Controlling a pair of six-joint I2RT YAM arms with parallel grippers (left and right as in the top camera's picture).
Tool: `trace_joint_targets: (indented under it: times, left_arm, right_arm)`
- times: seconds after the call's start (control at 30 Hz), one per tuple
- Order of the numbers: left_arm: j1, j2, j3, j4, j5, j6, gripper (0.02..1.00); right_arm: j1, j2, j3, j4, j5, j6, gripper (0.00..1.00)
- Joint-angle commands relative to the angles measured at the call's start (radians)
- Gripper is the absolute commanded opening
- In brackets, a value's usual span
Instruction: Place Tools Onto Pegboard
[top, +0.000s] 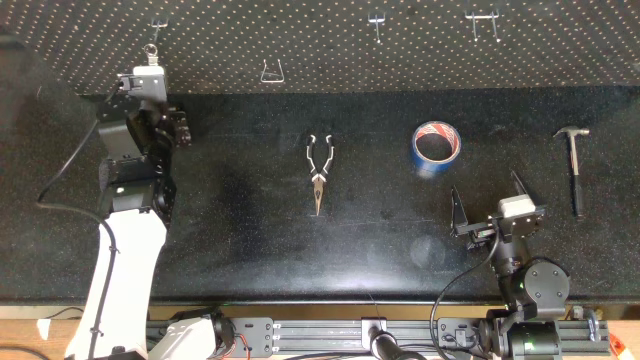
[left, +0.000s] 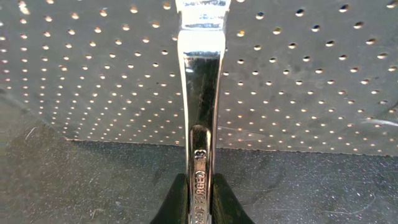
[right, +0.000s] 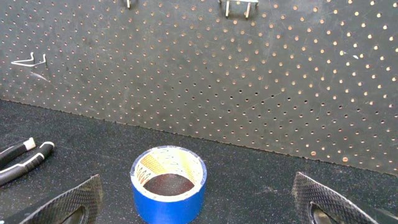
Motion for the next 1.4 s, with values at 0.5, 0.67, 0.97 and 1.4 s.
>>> trace_joint_targets:
  times: [0.5, 0.67, 0.97, 1.4]
  left_arm:
    - [-0.002, 0.188, 0.008, 0.227, 0.063, -0.02, 0.2]
    - [-0.002, 0.018, 0.004, 0.159, 0.064, -0.021, 0.996]
    - [-0.198, -0.062, 0.014, -0.321, 0.138, -0.476, 0.998]
    - [-0.63, 0.758, 0.758, -0.894, 0.04, -0.714, 0.996]
  right_arm:
    - [0.004, -0.007, -0.005, -0.003, 0.002, -0.01, 0.993]
    - [0.004, -0.007, -0.005, -0.003, 0.002, -0.01, 0.993]
    - [0.004, -0.007, -0.005, -0.003, 0.002, -0.01, 0.993]
    - [0.004, -0.007, -0.005, -0.003, 0.002, -0.01, 0.993]
